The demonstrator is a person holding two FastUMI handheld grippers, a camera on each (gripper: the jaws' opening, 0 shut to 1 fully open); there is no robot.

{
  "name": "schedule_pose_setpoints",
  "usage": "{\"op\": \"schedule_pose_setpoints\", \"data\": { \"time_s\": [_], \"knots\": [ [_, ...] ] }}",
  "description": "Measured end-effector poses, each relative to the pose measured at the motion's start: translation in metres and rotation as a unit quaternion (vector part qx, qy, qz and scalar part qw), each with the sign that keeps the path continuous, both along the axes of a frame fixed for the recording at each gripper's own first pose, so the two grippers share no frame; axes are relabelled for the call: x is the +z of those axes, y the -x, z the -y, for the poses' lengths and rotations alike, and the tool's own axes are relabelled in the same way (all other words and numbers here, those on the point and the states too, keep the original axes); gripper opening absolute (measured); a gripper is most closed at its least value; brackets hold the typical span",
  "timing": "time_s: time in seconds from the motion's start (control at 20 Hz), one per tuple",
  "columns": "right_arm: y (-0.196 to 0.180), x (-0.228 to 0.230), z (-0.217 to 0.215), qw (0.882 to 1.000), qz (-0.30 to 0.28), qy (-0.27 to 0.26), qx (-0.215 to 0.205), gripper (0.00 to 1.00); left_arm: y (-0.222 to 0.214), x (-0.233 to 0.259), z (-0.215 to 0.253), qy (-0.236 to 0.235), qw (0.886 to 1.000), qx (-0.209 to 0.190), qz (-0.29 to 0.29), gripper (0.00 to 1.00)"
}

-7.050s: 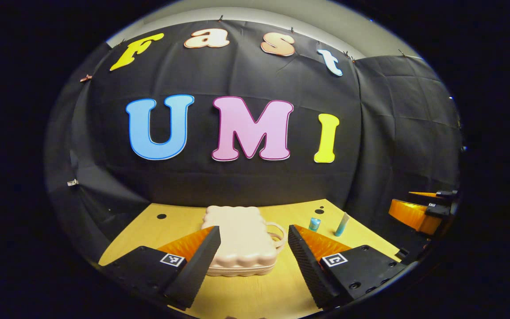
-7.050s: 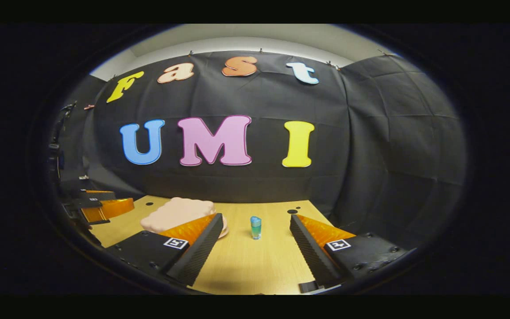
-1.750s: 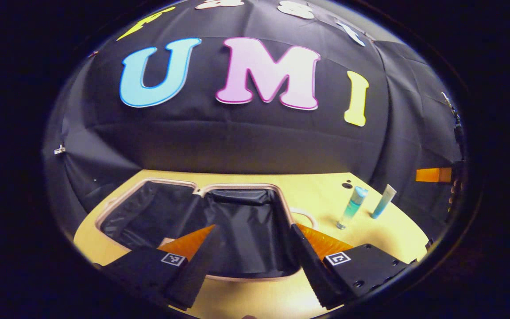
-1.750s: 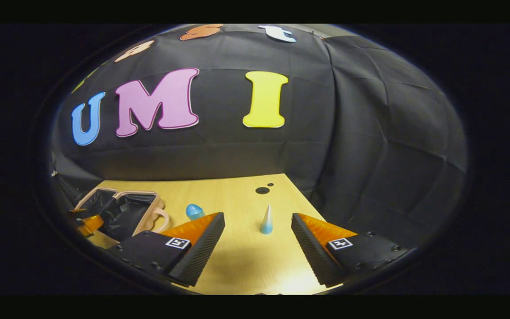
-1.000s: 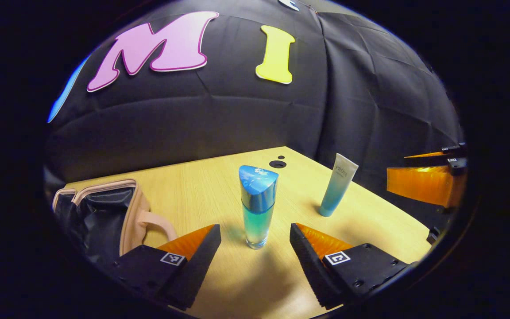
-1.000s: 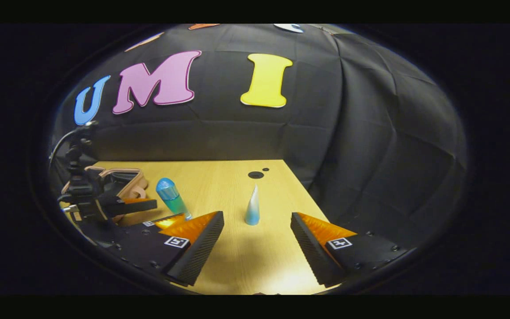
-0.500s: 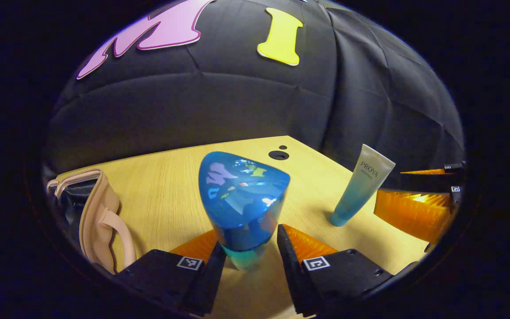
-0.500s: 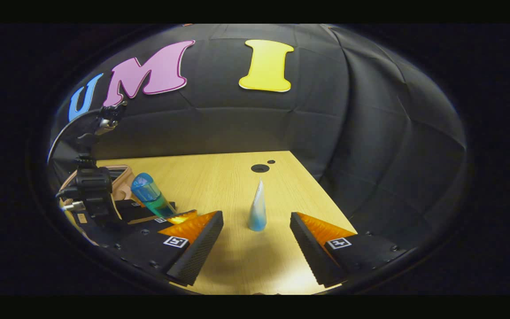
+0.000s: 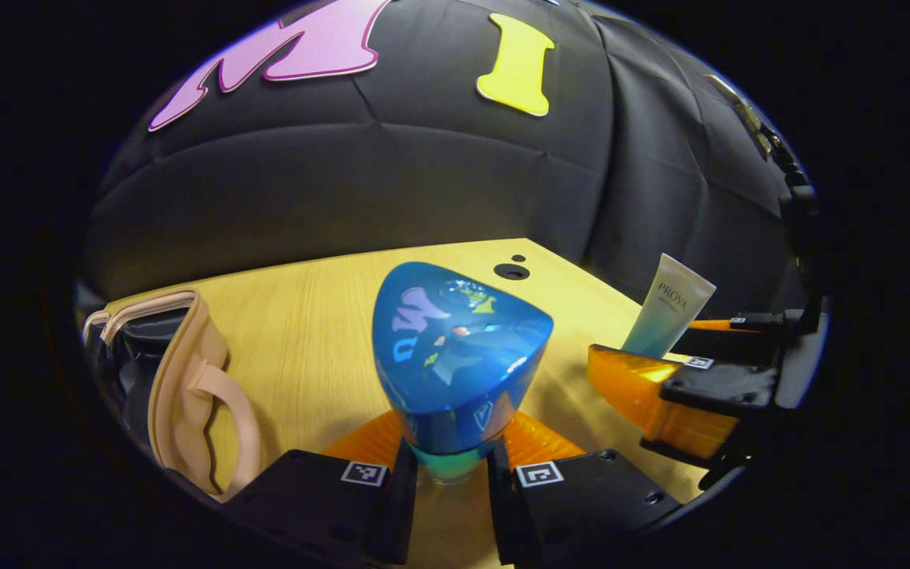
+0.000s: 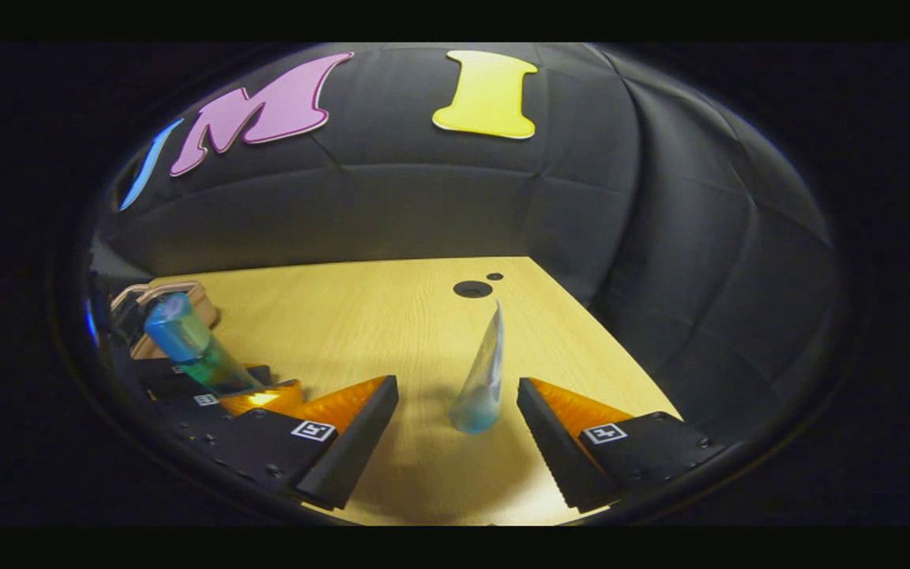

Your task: First open the suitcase, pack the skin care products into it, and then close the suitcase.

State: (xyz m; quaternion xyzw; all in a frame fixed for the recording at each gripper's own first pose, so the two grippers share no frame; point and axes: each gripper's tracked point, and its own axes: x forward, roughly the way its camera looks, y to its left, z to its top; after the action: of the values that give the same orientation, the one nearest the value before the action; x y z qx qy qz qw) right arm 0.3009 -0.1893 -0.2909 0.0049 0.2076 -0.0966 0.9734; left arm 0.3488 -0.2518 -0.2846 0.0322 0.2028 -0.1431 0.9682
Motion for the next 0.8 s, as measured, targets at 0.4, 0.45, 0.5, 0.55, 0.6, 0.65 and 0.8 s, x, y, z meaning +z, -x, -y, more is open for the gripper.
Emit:
{"op": "schedule_pose_setpoints", "data": {
  "time_s": [0.4,0.45,0.5,0.55,0.6,0.65,0.8],
  "knots": [
    [-0.012,-0.006,-0.011,0.999,0.018,-0.021,0.041,0.41,0.008,-0.004,-0.011,-0.001,1.000,0.023,0.005,0.46],
    [-0.011,-0.006,-0.012,0.999,0.017,-0.009,0.047,0.38,0.010,-0.003,-0.013,0.001,1.000,0.028,0.006,0.46],
    [-0.011,-0.006,-0.015,0.998,0.017,-0.003,0.054,0.37,0.012,-0.003,-0.015,0.003,0.999,0.032,0.006,0.46],
    [-0.011,-0.006,-0.019,0.998,0.017,-0.005,0.064,0.34,0.014,-0.003,-0.017,0.005,0.999,0.034,0.007,0.46],
    [-0.008,-0.006,-0.024,0.997,0.016,-0.011,0.071,0.34,0.017,0.000,-0.019,0.004,0.999,0.037,0.010,0.46],
    [-0.007,-0.005,-0.026,0.997,0.014,-0.014,0.075,0.30,0.020,0.002,-0.023,-0.002,0.999,0.039,0.015,0.46],
    [-0.001,0.015,-0.035,0.995,0.037,0.019,0.093,0.30,0.031,0.010,-0.041,0.020,0.998,0.055,0.014,0.44]
  ]
}}
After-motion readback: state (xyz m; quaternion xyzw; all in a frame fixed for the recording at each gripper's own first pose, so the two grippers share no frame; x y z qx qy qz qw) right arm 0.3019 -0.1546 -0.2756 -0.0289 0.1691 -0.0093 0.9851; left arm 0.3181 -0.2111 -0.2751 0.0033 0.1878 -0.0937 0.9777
